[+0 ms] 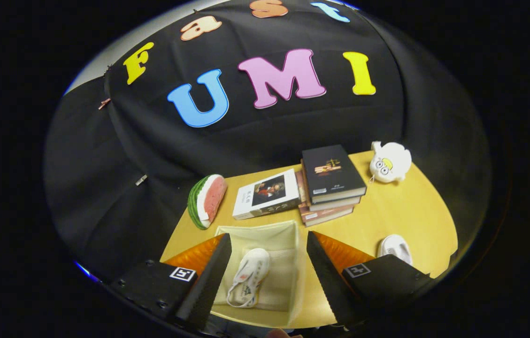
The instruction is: Open the storage box then place both shoes into the box .Put the left shoe in first, then the right shoe, with the right side of both shoes facing outward in a uniform manner.
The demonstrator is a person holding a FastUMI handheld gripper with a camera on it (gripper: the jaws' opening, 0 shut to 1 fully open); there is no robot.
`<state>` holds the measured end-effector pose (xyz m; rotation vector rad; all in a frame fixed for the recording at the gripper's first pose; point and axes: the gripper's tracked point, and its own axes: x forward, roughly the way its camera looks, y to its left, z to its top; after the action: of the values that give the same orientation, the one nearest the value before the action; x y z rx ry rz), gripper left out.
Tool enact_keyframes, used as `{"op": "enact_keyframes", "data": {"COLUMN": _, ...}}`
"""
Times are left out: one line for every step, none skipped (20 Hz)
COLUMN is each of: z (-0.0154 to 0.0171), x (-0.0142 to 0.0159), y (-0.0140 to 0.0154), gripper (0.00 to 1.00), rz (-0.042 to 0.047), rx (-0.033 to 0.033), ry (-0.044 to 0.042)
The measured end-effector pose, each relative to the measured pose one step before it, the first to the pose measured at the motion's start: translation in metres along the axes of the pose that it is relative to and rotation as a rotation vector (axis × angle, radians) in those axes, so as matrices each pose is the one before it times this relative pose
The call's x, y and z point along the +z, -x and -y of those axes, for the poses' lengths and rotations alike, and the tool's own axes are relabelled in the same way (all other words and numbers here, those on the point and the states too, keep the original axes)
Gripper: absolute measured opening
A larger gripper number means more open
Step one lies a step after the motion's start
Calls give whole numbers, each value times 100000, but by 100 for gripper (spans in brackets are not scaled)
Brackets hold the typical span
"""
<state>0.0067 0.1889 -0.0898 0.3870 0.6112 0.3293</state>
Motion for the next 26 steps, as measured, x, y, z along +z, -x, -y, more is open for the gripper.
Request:
{"op": "enact_keyframes", "data": {"z": 1560, "x": 591, "y": 738, "gripper": 98, "rz": 1886, "rx": -1521, "ry": 2595}}
{"op": "enact_keyframes", "data": {"z": 1486, "x": 257, "y": 682, "gripper": 98, "rz": 1853, "rx": -1467, "ry": 2222}}
{"op": "enact_keyframes", "data": {"z": 1718, "x": 217, "y": 520, "gripper": 99, "rz": 1409, "rx": -2040, "ry": 2030}}
{"op": "enact_keyframes", "data": {"z": 1850, "x": 9, "y": 732, "gripper": 98, "rz": 1296, "rx": -2195, "ry": 2042}}
{"op": "enact_keyframes", "data": {"z": 1874, "x": -103, "y": 460, "gripper": 99, "rz": 844, "rx": -2403, "ry": 2315}}
{"op": "enact_keyframes", "data": {"z": 1875, "x": -621, "y": 345, "gripper": 99, "rz": -136, "rx": -2351, "ry": 2487}}
{"op": "enact_keyframes", "data": {"z": 2237, "x": -946, "y": 271, "gripper": 99, "rz": -879, "rx": -3107, "ry": 2605}}
{"op": "enact_keyframes", "data": {"z": 1926, "x": -1094, "y": 193, "gripper": 99, "rz": -1543, "rx": -2680, "ry": 2207}}
{"op": "enact_keyframes", "data": {"z": 1754, "x": -1247, "y": -12, "gripper": 99, "rz": -1825, "rx": -2066, "ry": 1373}}
{"op": "enact_keyframes", "data": {"z": 1483, "x": -1330, "y": 26, "gripper": 99, "rz": -1871, "rx": -1312, "ry": 584}}
{"op": "enact_keyframes", "data": {"z": 1330, "x": -1518, "y": -186, "gripper": 99, "rz": -2423, "rx": -1210, "ry": 36}}
{"op": "enact_keyframes", "data": {"z": 1368, "x": -1201, "y": -267, "gripper": 99, "rz": -2017, "rx": -1699, "ry": -1003}}
{"op": "enact_keyframes", "data": {"z": 1261, "x": -1291, "y": -406, "gripper": 99, "rz": -2135, "rx": -1361, "ry": -1012}}
{"op": "enact_keyframes", "data": {"z": 1264, "x": -1188, "y": -470, "gripper": 99, "rz": -2313, "rx": -1671, "ry": -520}}
{"op": "enact_keyframes", "data": {"z": 1233, "x": -1345, "y": -515, "gripper": 99, "rz": -2516, "rx": -1469, "ry": -181}}
{"op": "enact_keyframes", "data": {"z": 1059, "x": -1146, "y": -617, "gripper": 99, "rz": -2355, "rx": -1201, "ry": 61}}
{"op": "enact_keyframes", "data": {"z": 996, "x": -1310, "y": -639, "gripper": 99, "rz": -2476, "rx": -1147, "ry": -43}}
{"op": "enact_keyframes", "data": {"z": 740, "x": -1286, "y": -710, "gripper": 99, "rz": -3071, "rx": -814, "ry": -192}}
{"op": "enact_keyframes", "data": {"z": 657, "x": -1294, "y": -605, "gripper": 99, "rz": -3013, "rx": -425, "ry": -320}}
{"op": "enact_keyframes", "data": {"z": 167, "x": -1181, "y": -705, "gripper": 98, "rz": -2958, "rx": 793, "ry": -393}}
{"op": "enact_keyframes", "data": {"z": 16, "x": -896, "y": -73, "gripper": 98, "rz": -3792, "rx": 1197, "ry": -351}}
{"op": "enact_keyframes", "data": {"z": -254, "x": -1082, "y": -659, "gripper": 99, "rz": -2913, "rx": 1683, "ry": -382}}
{"op": "enact_keyframes", "data": {"z": -61, "x": -1166, "y": -659, "gripper": 98, "rz": -2553, "rx": 680, "ry": 617}}
{"op": "enact_keyframes", "data": {"z": -134, "x": -1030, "y": -723, "gripper": 98, "rz": -2769, "rx": 568, "ry": 1575}}
{"op": "enact_keyframes", "data": {"z": -170, "x": -792, "y": -835, "gripper": 97, "rz": -2158, "rx": 478, "ry": 1633}}
{"op": "enact_keyframes", "data": {"z": -145, "x": -308, "y": -845, "gripper": 97, "rz": -1358, "rx": 386, "ry": 1349}}
